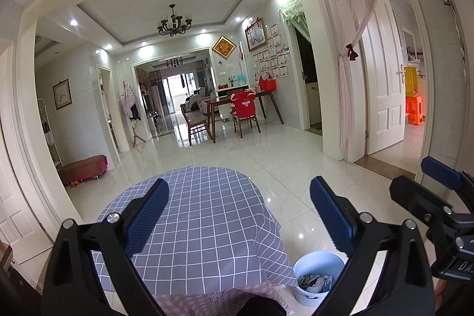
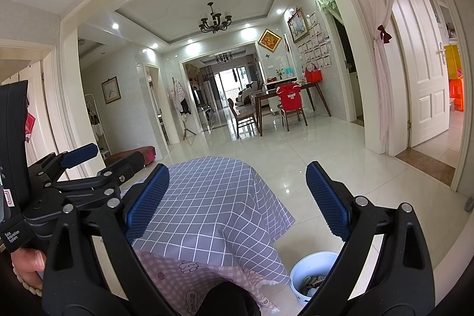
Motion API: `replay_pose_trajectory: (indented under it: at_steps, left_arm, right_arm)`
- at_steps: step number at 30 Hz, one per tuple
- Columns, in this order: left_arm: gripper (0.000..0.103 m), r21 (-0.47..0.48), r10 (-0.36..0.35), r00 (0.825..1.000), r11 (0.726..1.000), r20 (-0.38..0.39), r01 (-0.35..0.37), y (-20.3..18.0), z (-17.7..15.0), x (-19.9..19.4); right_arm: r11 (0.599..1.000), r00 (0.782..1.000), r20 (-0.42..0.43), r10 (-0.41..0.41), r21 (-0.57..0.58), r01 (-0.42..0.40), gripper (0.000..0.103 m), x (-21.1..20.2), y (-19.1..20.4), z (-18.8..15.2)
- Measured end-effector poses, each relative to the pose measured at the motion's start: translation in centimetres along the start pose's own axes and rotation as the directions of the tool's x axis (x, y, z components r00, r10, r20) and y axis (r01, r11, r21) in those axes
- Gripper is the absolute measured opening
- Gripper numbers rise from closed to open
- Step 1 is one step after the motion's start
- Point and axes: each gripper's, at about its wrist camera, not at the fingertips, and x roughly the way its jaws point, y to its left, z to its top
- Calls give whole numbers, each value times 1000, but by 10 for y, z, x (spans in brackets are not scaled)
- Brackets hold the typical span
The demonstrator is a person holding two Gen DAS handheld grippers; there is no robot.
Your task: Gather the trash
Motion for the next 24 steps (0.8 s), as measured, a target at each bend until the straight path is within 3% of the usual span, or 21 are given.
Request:
replay_pose_trajectory:
  at_steps: [24]
  left_arm:
    - [94,6,-4,1000,1000,-1,4,-2,-6,2]
  right_arm:
    - [1000,1000,-1,-1,0,1,92,0,2,2]
